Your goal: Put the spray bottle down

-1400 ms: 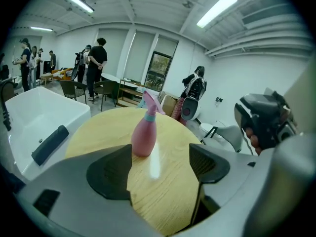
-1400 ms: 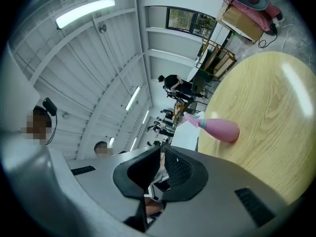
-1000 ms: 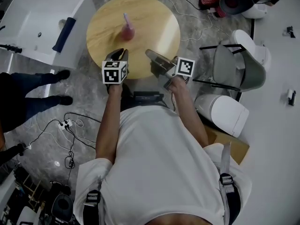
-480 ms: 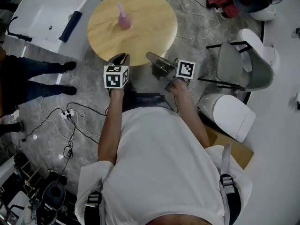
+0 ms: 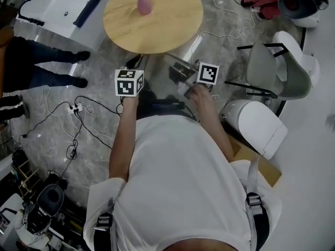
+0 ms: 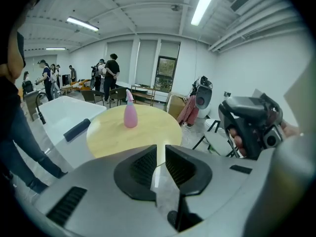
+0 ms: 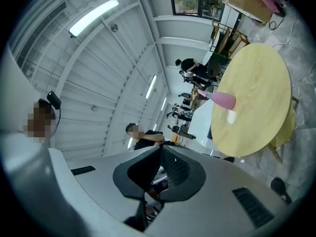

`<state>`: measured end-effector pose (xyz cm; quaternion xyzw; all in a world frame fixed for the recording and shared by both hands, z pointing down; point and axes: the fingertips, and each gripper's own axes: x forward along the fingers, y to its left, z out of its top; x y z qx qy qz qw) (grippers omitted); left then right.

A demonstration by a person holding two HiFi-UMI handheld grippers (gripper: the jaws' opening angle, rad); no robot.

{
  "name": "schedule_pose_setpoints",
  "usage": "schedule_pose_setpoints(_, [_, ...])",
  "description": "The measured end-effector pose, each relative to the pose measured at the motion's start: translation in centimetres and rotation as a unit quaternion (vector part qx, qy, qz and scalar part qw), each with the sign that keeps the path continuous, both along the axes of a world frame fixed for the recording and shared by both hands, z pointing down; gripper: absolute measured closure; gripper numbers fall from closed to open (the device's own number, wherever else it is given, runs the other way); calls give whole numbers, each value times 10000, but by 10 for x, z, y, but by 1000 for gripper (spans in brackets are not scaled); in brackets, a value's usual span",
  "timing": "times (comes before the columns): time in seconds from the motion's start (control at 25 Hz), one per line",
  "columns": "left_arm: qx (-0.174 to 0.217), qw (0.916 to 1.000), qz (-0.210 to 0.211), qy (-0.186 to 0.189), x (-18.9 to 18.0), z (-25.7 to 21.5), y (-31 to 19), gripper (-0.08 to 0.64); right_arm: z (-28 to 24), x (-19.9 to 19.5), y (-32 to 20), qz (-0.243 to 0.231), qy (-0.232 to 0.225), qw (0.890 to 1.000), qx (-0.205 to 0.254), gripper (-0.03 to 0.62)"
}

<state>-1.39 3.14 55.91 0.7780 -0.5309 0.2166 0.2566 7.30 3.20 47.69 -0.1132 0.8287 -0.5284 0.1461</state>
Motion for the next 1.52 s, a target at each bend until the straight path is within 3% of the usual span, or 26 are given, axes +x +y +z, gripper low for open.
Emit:
schedule_pose_setpoints(0.32, [80,9999,116,-72,-7,-11,0,505,-13,-5,1,85,-38,9998,163,569])
schedule_pose_setpoints(0.8, [98,9998,124,104,-36,-12,-15,505,-18,-42,-9,12,163,9995,281,571])
schedule_pose_setpoints(1.52, [51,9996,174,198,-33,-11,-10,505,-18,-47,-3,-53,214,9995,239,571])
